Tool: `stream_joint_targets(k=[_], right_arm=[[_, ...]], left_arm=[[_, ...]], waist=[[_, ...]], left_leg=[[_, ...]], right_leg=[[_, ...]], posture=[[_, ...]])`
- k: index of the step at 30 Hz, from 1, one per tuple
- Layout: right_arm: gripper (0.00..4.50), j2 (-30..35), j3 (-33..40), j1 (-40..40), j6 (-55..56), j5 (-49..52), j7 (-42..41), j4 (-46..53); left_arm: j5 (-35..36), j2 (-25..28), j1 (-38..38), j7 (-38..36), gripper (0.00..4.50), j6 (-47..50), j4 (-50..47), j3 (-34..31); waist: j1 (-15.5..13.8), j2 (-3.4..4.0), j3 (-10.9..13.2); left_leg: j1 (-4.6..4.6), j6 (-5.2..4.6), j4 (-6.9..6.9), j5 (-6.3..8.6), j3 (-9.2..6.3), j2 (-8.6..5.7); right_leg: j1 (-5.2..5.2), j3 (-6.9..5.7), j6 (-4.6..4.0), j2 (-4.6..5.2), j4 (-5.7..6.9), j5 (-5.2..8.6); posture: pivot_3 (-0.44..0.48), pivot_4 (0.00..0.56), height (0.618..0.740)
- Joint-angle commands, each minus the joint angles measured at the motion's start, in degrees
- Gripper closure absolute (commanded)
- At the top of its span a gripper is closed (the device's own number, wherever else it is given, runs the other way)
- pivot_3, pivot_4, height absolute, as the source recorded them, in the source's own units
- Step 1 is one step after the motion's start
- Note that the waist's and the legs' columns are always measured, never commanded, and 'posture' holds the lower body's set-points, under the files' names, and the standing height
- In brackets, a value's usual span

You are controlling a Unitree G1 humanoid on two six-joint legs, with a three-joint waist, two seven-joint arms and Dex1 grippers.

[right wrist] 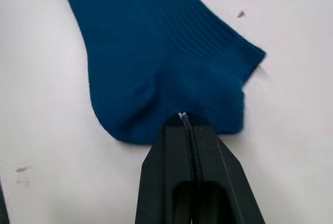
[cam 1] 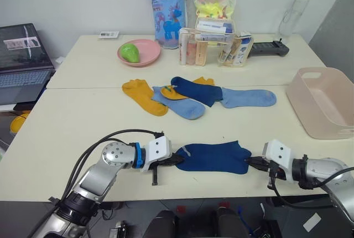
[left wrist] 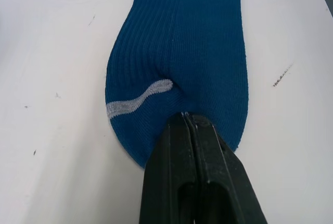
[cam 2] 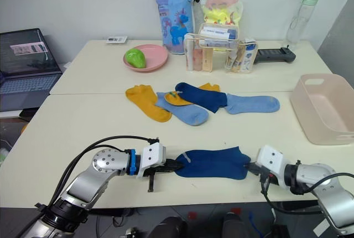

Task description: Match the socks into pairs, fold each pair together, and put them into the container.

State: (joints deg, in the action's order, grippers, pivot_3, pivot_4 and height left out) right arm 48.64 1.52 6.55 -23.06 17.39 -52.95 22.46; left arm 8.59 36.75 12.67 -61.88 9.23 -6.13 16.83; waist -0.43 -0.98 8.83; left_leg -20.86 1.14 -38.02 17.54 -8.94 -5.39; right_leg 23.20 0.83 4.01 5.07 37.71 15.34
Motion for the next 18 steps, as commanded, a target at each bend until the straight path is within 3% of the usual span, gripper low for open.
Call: stream_joint_targets(k=[1,4,8,16,17,18], right_arm=[[4.49,-1.94,5.49,-1.82,-2.86,6.87,0.54,3.1],[4.12,-3.99,8.83,-4.29,-3.33,6.97,4.64,1.71],[2.99,-6.38,11.0,-6.13,0.5,3.25,9.7,-1.69],[0.29,-11.28,8.46,-6.18,7.21,-6.29,18.23,-7.86],[0.0,-11.87,8.14,-6.63,7.11,-6.77,19.04,-8.21],[0.0,-12.36,7.88,-7.18,6.92,-7.17,19.78,-8.42]], left_arm=[[4.57,-0.5,0.31,0.04,4.5,2.33,-2.08,-4.04],[9.39,-1.08,0.94,2.14,4.13,6.7,-2.76,-9.28],[12.05,-2.46,1.87,8.09,3.16,8.07,0.98,-17.39],[8.57,-7.95,0.41,20.16,0.7,0.52,10.14,-25.14],[7.44,-8.72,-0.3,21.61,0.37,-0.81,10.79,-24.9],[6.73,-9.42,-0.93,22.66,0.05,-1.79,11.12,-24.68]], waist=[[0.01,0.01,0.01],[0.03,0.0,0.01],[-0.03,0.0,0.01],[0.01,0.01,0.0],[0.04,0.01,0.0],[0.05,0.01,0.0]], left_leg=[[0.0,0.0,0.0,0.0,0.0,0.0],[-0.01,0.0,0.0,0.0,0.0,-0.02],[-0.01,0.0,-0.01,0.0,-0.03,-0.02],[0.0,0.01,-0.01,0.0,0.04,-0.03],[-0.01,0.01,-0.01,0.0,0.07,-0.03],[-0.01,0.01,-0.01,0.0,0.08,-0.02]], right_leg=[[0.0,0.01,0.0,0.0,0.0,0.0],[0.01,0.0,0.0,0.01,0.0,0.0],[0.04,-0.01,0.0,0.0,0.03,0.0],[0.06,0.02,0.0,0.01,0.04,0.0],[0.09,0.05,0.0,0.02,0.06,0.0],[0.09,0.05,0.0,0.02,0.06,0.0]], posture=[[0.0,0.15,0.74],[0.0,0.15,0.74],[0.0,0.15,0.74],[0.0,0.15,0.74],[0.0,0.15,0.74],[0.0,0.15,0.74]])
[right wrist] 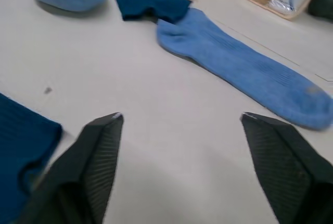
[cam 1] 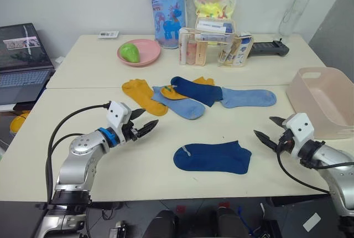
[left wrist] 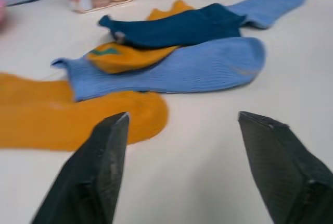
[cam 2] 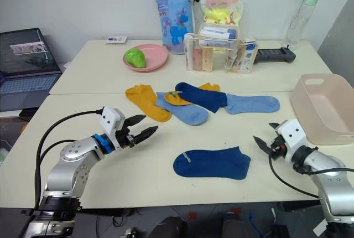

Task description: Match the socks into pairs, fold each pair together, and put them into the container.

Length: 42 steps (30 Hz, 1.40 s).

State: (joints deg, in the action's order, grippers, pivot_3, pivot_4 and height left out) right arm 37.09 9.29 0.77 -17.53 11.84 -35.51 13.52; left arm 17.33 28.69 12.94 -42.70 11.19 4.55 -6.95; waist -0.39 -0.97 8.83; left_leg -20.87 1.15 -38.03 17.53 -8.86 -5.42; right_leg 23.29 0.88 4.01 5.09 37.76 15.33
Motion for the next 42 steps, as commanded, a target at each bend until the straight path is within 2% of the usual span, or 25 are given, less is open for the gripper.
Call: stream_joint_targets(k=[1,9,13,19,24,32,42], right_arm=[[0.0,-1.17,0.0,-1.79,1.26,-1.86,2.85,0.4],[0.0,-1.15,-2.62,-4.69,0.58,-3.98,2.96,0.41],[0.0,-1.07,-7.24,-11.94,3.68,-8.3,2.59,-4.36],[0.0,-2.8,-14.48,-24.61,6.64,-13.08,0.68,-16.0],[0.0,-8.6,-21.17,-37.85,13.57,-20.1,3.16,-33.31],[0.0,-12.46,-24.62,-47.71,23.11,-26.38,8.01,-50.7],[0.0,-16.5,-26.37,-57.39,30.15,-30.48,11.14,-67.1]], left_arm=[[-2.38,-1.79,-1.6,4.07,0.02,-4.39,0.6,-0.71],[-3.0,-3.12,-1.8,6.07,0.02,-6.36,-0.2,-0.65],[-0.85,-2.61,-1.49,2.64,0.02,-4.1,-3.78,1.5],[0.87,-3.16,1.92,1.51,0.02,0.03,-8.87,3.53],[2.45,-4.83,4.9,2.13,0.02,3.76,-14.95,5.96],[4.57,-5.99,3.19,3.06,0.02,9.75,-22.21,8.12],[4.28,-5.83,2.38,4.54,0.02,10.12,-22.62,8.0]], waist=[[0.04,0.0,0.0],[0.03,0.0,0.0],[0.48,0.01,0.0],[0.58,0.01,0.0],[1.18,0.01,0.0],[2.12,0.01,0.0],[2.45,0.01,0.0]], left_leg=[[0.0,0.0,0.0,0.0,0.0,0.0],[0.0,0.0,0.0,0.0,-0.01,0.0],[0.0,0.0,-0.01,0.0,0.0,0.0],[0.0,0.01,0.01,0.0,0.03,0.02],[-0.02,0.01,-0.02,-0.01,0.15,0.0],[-0.05,0.03,0.01,-0.02,0.22,0.02],[-0.05,0.04,0.04,-0.02,0.32,0.05]], right_leg=[[0.0,0.01,0.0,0.0,0.0,0.0],[0.0,0.0,0.0,0.0,0.01,0.0],[0.01,0.01,0.0,0.0,0.04,0.0],[0.04,-0.01,-0.01,-0.01,0.03,0.0],[0.07,0.05,-0.01,-0.01,0.01,-0.01],[0.12,0.09,-0.01,0.0,-0.05,-0.01],[0.24,0.17,-0.01,-0.02,0.04,-0.01]], posture=[[0.0,0.15,0.74],[0.0,0.15,0.74],[0.0,0.15,0.74],[0.0,0.15,0.74],[0.0,0.15,0.74],[0.0,0.15,0.74],[0.0,0.15,0.74]])
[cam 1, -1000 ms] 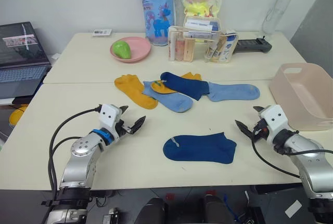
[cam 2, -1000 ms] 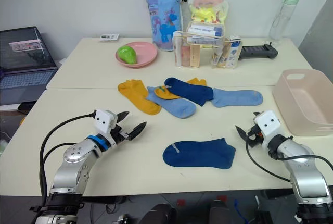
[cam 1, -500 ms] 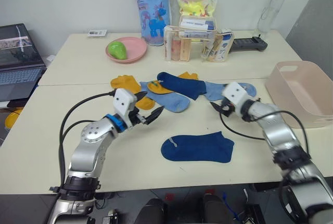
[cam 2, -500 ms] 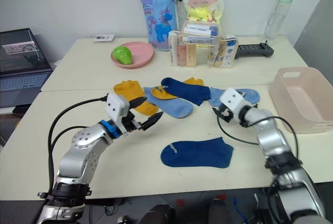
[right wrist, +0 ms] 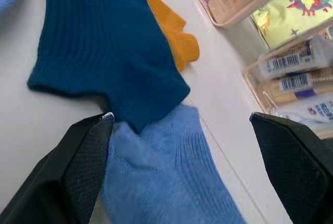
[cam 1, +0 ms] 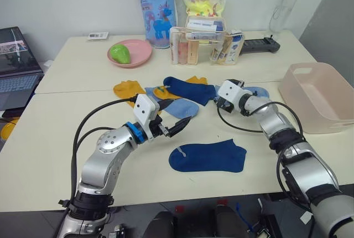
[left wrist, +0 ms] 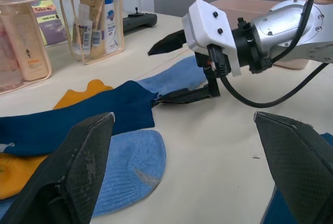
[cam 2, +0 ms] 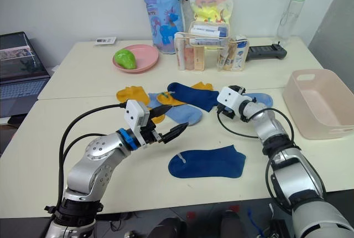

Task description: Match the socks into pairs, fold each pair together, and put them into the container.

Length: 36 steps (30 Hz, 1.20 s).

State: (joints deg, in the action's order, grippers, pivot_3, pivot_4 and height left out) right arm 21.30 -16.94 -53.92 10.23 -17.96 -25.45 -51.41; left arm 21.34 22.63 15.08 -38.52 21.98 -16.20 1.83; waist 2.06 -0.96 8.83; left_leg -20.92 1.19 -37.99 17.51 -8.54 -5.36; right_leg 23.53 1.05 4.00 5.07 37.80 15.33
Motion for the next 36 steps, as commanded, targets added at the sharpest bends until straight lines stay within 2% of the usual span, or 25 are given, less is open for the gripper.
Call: stream_joint_targets(k=[1,16,19,30,36], right_arm=[[0.0,-1.01,-0.32,-3.23,2.86,-0.99,1.17,-3.22],[0.0,-3.0,-0.11,-5.9,5.92,-1.87,-0.26,-9.13],[0.58,-4.06,1.2,-5.94,5.11,-0.21,-1.24,-9.26],[4.47,-4.76,2.51,-7.78,4.98,0.64,-0.74,-11.4],[4.47,-4.46,4.04,-7.85,6.03,2.28,-2.65,-10.91]], left_arm=[[0.28,0.22,0.34,0.44,0.02,-0.63,-1.92,-0.67],[-0.07,0.76,0.41,0.66,0.02,-0.59,-1.72,-0.57],[-0.54,0.77,0.41,0.61,0.0,-1.0,-1.09,-0.27],[-1.13,0.93,0.42,0.18,0.0,-0.93,-1.14,0.08],[-1.43,0.83,0.4,0.23,0.0,-0.92,-1.22,0.06]], waist=[[0.01,0.0,0.0],[0.09,0.02,-0.01],[0.34,0.02,-0.01],[0.51,0.03,0.0],[0.53,0.03,0.0]], left_leg=[[0.0,0.0,0.0,0.0,0.01,0.0],[0.0,0.0,0.0,0.0,0.0,0.0],[0.0,0.0,0.0,0.0,0.0,0.01],[0.0,0.0,0.01,0.0,-0.01,0.0],[0.0,0.0,0.01,0.0,-0.01,0.0]], right_leg=[[0.0,0.01,0.0,0.0,0.0,0.0],[0.01,0.01,0.0,0.0,0.01,0.0],[0.02,0.02,0.0,0.0,0.01,0.0],[0.04,0.02,0.0,0.0,0.03,0.0],[0.04,0.01,0.0,0.0,0.03,0.0]], posture=[[0.0,0.15,0.74],[0.0,0.15,0.74],[0.0,0.15,0.74],[0.0,0.15,0.74],[0.0,0.15,0.74]])
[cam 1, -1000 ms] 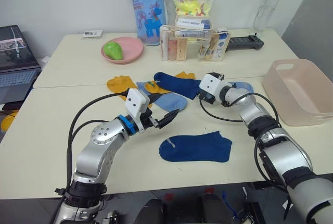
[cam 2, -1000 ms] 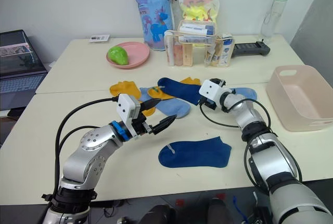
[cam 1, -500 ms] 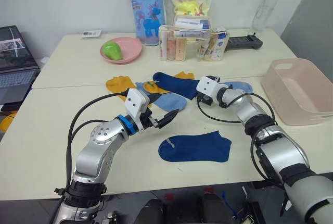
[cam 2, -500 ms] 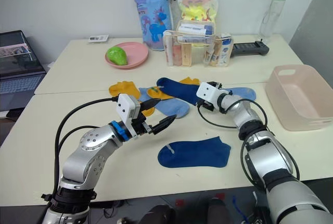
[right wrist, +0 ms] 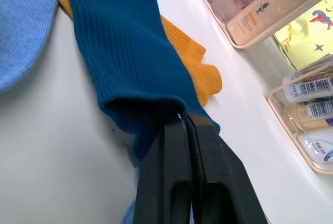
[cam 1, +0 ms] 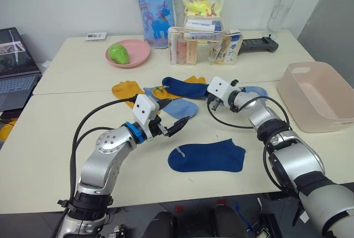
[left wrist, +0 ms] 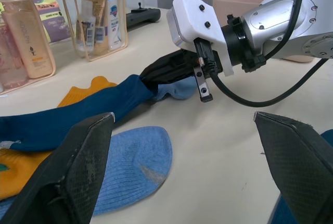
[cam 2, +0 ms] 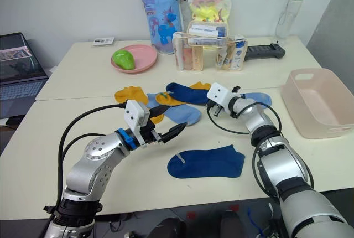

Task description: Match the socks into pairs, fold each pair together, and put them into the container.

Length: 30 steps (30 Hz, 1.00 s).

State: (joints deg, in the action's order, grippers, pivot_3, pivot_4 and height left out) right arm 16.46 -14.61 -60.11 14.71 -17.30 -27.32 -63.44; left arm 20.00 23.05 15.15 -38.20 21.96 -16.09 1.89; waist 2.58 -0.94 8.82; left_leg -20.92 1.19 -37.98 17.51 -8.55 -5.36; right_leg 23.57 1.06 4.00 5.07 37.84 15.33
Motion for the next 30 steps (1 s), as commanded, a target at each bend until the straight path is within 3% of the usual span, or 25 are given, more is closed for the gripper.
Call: stream_joint_targets(k=[1,7,13,22,30], right_arm=[[4.47,0.51,1.83,-1.64,1.62,1.88,-1.13,1.46],[4.47,2.3,2.69,0.2,2.0,3.31,-4.42,5.54],[4.47,6.69,3.81,11.65,-6.05,8.57,-14.13,30.63],[4.47,14.86,6.23,29.21,-24.65,13.99,-21.24,65.32],[4.47,22.51,10.99,41.2,-33.7,19.53,-23.99,82.4]], left_arm=[[-0.13,0.43,0.37,-0.12,0.0,-0.93,-1.27,-0.02],[-0.2,0.65,0.28,-0.24,0.0,-0.98,-1.31,-0.23],[-0.44,1.41,-0.09,-0.81,0.0,-1.4,-1.31,-0.06],[0.03,2.65,-0.98,-2.93,0.0,-1.42,-1.08,-0.29],[-0.3,5.07,-1.48,-5.57,0.0,-3.21,0.74,-0.56]], waist=[[0.01,0.0,0.0],[0.01,0.0,0.0],[-0.18,0.0,0.0],[-0.99,0.01,0.0],[-1.48,0.01,0.0]], left_leg=[[0.0,0.0,0.0,0.0,0.0,0.0],[0.0,0.0,0.0,0.0,-0.01,0.0],[-0.03,0.0,-0.01,0.0,-0.04,-0.01],[-0.05,0.01,0.0,0.01,-0.09,-0.02],[-0.05,0.0,-0.01,0.02,-0.15,-0.03]], right_leg=[[0.0,0.0,0.0,0.0,0.0,0.0],[0.0,-0.01,0.0,0.0,0.01,0.0],[-0.01,-0.02,0.0,0.01,-0.04,0.0],[0.01,-0.03,0.0,0.02,-0.02,0.0],[-0.05,-0.06,0.0,0.03,-0.04,0.0]], posture=[[0.0,0.15,0.74],[0.0,0.15,0.74],[0.0,0.15,0.74],[0.0,0.15,0.74],[0.0,0.15,0.74]])
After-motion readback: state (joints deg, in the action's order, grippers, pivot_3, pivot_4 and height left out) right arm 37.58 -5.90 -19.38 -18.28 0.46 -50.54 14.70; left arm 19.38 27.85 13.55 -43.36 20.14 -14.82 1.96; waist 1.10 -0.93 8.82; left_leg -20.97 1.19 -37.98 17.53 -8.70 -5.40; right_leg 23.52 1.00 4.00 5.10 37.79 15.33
